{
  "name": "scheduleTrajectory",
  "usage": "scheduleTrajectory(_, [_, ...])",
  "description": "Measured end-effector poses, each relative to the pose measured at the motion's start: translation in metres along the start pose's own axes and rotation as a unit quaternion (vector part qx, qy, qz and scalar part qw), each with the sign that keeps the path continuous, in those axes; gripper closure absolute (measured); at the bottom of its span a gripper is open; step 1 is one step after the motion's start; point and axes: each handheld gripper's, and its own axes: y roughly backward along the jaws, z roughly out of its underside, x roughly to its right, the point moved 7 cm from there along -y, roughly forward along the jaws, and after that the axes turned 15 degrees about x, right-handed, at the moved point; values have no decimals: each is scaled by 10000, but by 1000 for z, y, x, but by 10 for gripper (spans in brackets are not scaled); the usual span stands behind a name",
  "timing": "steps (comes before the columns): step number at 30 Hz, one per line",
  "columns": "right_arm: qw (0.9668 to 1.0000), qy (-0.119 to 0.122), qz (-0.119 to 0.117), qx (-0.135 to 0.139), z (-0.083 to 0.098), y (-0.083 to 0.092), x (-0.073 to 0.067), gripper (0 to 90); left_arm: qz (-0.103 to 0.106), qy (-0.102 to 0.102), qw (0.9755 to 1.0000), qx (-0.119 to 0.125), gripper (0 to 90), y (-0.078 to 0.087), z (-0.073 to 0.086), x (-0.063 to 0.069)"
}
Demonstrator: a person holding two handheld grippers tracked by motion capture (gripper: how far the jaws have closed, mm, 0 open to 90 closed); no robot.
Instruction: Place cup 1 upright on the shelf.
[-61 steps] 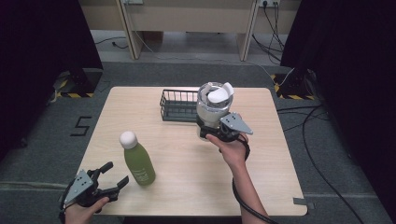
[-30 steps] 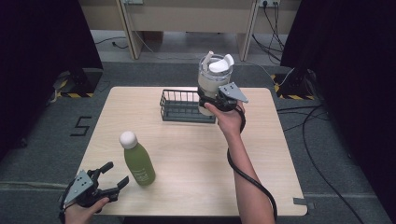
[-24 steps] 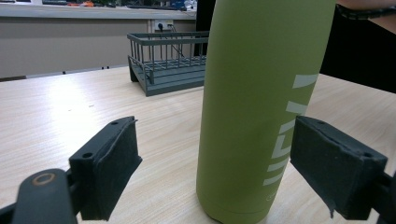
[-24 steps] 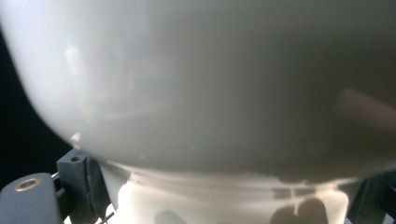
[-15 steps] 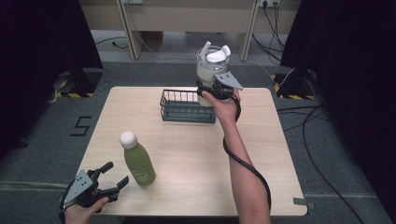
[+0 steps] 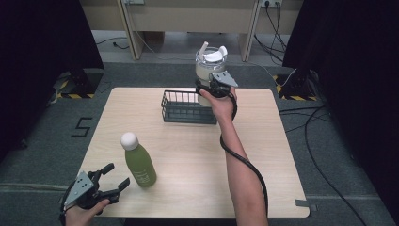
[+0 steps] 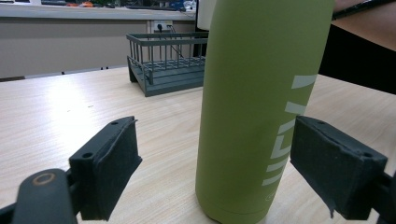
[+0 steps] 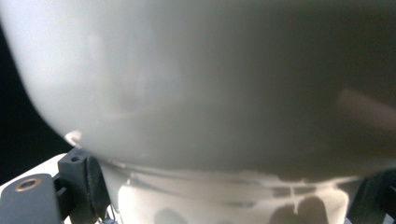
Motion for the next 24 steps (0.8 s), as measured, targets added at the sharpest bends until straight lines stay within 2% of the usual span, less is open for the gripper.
scheduleTrajectory(13, [9999, -9, 82, -105, 13, -6, 2, 107, 19, -2, 10000, 0, 147, 0, 0, 1])
scheduleTrajectory(24, [9998, 103, 101, -147, 16, -10, 1, 107, 26, -3, 10000, -1, 147, 0, 0, 1])
